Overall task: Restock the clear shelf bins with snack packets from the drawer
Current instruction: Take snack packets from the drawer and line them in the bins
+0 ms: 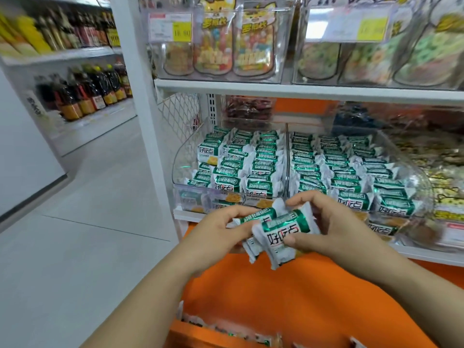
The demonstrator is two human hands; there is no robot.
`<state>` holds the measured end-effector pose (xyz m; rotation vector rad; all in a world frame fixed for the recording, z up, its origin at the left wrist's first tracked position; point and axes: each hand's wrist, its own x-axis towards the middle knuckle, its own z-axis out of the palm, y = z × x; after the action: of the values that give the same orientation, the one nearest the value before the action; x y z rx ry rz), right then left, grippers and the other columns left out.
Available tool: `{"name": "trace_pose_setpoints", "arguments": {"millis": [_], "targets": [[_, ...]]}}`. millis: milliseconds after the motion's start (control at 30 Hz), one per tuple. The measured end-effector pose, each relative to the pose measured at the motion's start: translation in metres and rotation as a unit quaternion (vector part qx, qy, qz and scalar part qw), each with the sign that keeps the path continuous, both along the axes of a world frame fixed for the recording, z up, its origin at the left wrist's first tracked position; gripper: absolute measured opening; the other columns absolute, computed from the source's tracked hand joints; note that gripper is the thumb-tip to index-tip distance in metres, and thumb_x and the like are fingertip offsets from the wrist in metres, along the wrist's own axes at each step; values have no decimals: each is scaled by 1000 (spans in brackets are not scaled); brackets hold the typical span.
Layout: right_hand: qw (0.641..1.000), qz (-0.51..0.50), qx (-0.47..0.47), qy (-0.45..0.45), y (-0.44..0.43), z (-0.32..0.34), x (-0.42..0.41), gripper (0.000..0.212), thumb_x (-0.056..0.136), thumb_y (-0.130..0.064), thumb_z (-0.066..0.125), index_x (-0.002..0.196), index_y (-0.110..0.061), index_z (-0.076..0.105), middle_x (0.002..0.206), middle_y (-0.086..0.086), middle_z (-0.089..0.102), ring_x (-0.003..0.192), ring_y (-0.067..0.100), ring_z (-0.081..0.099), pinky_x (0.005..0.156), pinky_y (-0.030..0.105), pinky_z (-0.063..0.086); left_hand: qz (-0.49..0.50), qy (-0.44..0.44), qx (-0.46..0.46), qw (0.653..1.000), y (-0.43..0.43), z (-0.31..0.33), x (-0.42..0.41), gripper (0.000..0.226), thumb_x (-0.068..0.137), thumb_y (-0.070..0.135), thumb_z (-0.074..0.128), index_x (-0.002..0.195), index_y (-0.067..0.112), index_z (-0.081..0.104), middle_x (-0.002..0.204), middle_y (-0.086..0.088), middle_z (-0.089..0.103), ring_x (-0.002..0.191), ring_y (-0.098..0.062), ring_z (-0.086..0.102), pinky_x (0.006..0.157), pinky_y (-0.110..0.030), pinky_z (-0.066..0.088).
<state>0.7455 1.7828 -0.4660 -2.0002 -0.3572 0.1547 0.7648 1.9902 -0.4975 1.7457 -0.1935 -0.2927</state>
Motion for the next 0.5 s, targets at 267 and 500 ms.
{"name": "trace_pose_setpoints", "arguments": {"millis": [267,500], "targets": [[995,-66,-11,-78,9,-14,15,41,56,-61,65,90,-41,56,114,-17,51,106,3,52,88,26,47,-36,80,-145,986,-10,14,0,59,71,54,57,122,26,57,96,2,68,92,-13,67,79,-36,57],[993,27,-64,-92,31,10,46,42,61,-56,70,93,-38,51,107,-17,62,54,11,45,53,23,44,-50,-39,-5,998,19,31,13,71,83,8,70,139,32,35,76,22,69,68,8,63,62,-13,52]]}}
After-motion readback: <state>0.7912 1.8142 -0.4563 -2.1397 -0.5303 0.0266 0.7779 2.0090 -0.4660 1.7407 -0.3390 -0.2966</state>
